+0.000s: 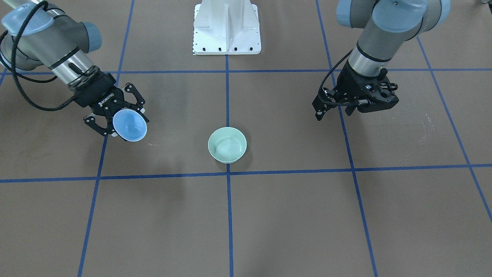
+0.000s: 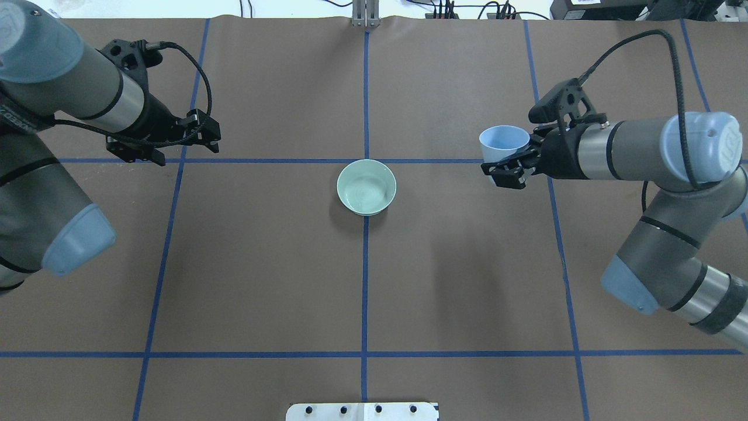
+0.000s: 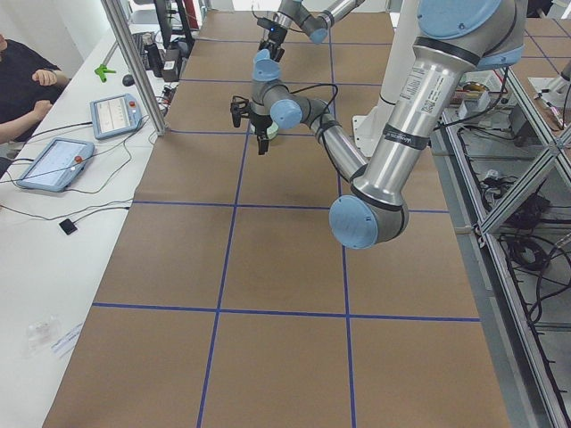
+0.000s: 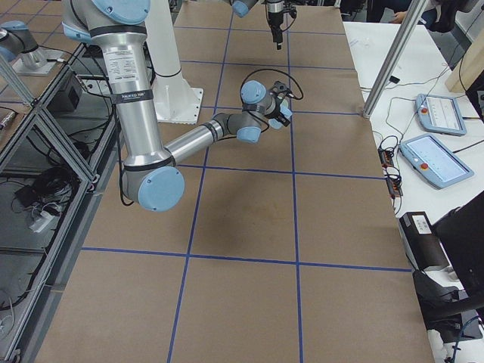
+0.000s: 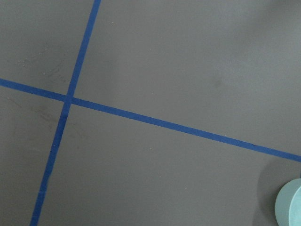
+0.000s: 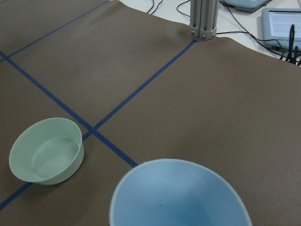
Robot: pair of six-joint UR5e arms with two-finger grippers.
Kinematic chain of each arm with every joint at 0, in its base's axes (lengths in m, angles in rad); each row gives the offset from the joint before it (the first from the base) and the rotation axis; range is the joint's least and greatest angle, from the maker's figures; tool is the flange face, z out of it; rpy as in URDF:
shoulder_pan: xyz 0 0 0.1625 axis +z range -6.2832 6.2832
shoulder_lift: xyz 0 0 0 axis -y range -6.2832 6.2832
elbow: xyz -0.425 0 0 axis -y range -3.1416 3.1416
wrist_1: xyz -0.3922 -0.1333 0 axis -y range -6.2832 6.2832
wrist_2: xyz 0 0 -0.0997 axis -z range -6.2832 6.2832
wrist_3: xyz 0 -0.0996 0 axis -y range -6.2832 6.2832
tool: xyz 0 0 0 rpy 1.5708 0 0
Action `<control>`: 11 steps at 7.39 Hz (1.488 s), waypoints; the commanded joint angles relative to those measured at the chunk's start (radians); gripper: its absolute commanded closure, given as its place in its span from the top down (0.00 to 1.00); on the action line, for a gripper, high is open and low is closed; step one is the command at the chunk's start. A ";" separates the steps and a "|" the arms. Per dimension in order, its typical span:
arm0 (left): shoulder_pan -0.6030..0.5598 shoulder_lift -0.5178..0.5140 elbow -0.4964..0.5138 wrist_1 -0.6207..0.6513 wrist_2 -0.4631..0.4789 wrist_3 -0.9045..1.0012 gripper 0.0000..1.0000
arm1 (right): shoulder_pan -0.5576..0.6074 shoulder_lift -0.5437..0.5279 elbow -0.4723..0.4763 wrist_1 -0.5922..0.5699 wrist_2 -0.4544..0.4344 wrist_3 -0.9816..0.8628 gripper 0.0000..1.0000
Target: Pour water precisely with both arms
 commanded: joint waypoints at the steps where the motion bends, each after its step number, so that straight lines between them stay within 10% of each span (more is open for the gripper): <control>1: -0.071 0.057 0.001 -0.002 -0.045 0.140 1.00 | -0.075 0.075 -0.002 -0.084 -0.039 -0.077 0.00; 3: -0.124 0.097 0.007 -0.002 -0.048 0.235 1.00 | -0.182 0.132 -0.006 -0.124 -0.222 -0.085 0.00; 11: -0.176 0.140 0.021 -0.002 -0.074 0.335 1.00 | -0.215 0.327 -0.037 -0.562 -0.173 -0.159 0.00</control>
